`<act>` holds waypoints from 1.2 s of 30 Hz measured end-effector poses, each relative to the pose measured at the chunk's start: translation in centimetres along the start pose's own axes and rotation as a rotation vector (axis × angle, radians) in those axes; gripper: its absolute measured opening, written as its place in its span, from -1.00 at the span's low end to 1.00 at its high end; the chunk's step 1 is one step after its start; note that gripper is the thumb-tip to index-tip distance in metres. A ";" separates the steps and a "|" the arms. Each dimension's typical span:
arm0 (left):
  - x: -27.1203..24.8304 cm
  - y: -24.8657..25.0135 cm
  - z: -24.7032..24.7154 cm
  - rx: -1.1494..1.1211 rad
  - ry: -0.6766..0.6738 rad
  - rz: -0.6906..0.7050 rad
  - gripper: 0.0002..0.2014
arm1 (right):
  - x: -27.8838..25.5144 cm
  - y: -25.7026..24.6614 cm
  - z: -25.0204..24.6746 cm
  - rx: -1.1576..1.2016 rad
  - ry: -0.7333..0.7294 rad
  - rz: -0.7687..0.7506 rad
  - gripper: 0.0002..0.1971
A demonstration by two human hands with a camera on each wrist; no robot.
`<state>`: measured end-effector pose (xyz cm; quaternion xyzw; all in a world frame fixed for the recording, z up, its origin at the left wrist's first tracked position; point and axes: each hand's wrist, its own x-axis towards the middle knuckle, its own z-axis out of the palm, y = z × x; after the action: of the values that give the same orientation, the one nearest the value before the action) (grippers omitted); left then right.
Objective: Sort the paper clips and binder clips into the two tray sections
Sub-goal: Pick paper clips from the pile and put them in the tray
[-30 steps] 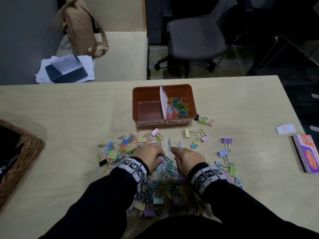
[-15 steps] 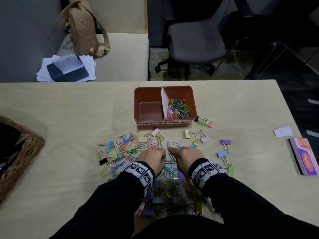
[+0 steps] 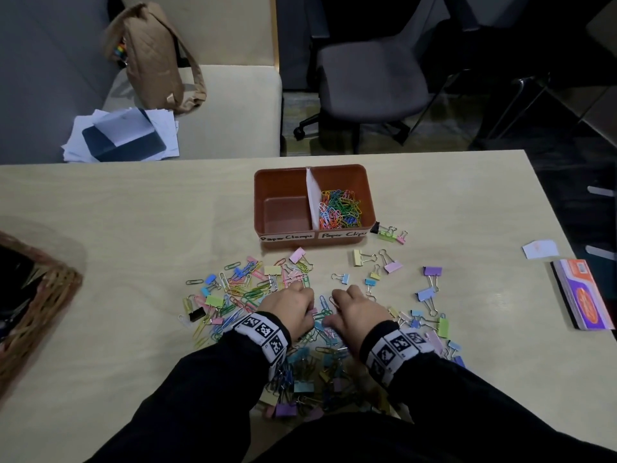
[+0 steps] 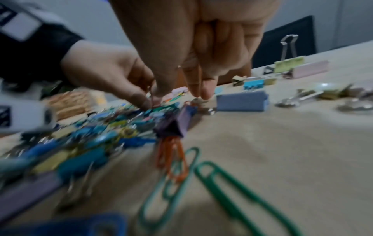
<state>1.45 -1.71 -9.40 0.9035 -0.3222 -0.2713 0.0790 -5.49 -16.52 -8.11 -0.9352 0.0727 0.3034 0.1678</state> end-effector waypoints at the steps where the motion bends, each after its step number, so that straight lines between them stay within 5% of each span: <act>1: 0.0 -0.1 0.0 -0.008 0.001 -0.005 -0.79 | 0.0 -0.4 0.1 0.010 -0.040 0.013 -0.39; 4: 0.1 -0.6 0.0 -0.028 -0.001 0.012 -0.67 | -0.1 -1.4 0.5 -0.028 -0.094 -0.013 -0.28; 10: 0.8 -0.8 -0.3 0.025 -0.033 0.059 -0.83 | -0.3 -3.2 1.0 -0.143 -0.082 -0.094 -0.64; 19: 1.5 -1.1 -1.4 -0.006 0.035 0.129 -0.82 | -0.7 -2.3 1.7 -0.049 -0.125 -0.082 -0.59; 26: 4.0 2.4 -4.1 -0.094 0.138 0.139 -0.81 | -1.4 0.2 1.2 0.210 0.044 -0.006 -0.75; 36: 6.6 5.1 -4.0 -0.169 0.015 0.112 -0.67 | -2.1 2.2 0.5 0.413 0.153 0.134 -0.85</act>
<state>5.16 -9.97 -7.29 0.8763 -0.3474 -0.2858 0.1726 -7.99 -18.36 -7.83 -0.8943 0.2076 0.2205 0.3294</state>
